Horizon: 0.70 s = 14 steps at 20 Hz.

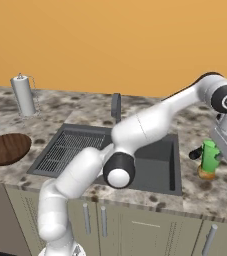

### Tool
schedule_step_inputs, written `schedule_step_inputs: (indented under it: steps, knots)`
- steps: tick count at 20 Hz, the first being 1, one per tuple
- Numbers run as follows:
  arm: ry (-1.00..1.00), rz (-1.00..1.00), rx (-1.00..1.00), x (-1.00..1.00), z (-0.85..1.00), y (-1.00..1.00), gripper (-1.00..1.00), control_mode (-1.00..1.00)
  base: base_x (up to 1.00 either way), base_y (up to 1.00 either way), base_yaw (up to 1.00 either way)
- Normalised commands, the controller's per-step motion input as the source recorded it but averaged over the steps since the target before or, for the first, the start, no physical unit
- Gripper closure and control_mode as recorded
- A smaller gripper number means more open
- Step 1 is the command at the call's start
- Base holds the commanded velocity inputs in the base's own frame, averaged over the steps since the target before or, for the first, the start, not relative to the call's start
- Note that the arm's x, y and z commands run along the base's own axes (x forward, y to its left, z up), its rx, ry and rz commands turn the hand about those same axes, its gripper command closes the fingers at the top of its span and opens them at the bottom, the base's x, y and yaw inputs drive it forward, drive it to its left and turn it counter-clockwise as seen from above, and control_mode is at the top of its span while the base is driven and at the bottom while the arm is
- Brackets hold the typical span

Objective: Remove the eggplant and potato from the sink. Then move the bowl and cup from the counter to the sink for washing.

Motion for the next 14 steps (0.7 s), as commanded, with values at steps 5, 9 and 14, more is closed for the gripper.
schedule_step_inputs:
  steps: [5, 9, 14]
  knots:
    - [0.08, 0.00, 0.00, 0.24, 0.05, 0.43, 1.00, -1.00, 0.00, 0.00, 0.00]
    - [0.14, 0.00, 0.00, 0.29, 0.00, 0.46, 1.00, -1.00, 0.00, 0.00, 0.00]
    - [0.15, 0.00, 0.00, 0.28, 0.00, 0.42, 1.00, -1.00, 0.00, 0.00, 0.00]
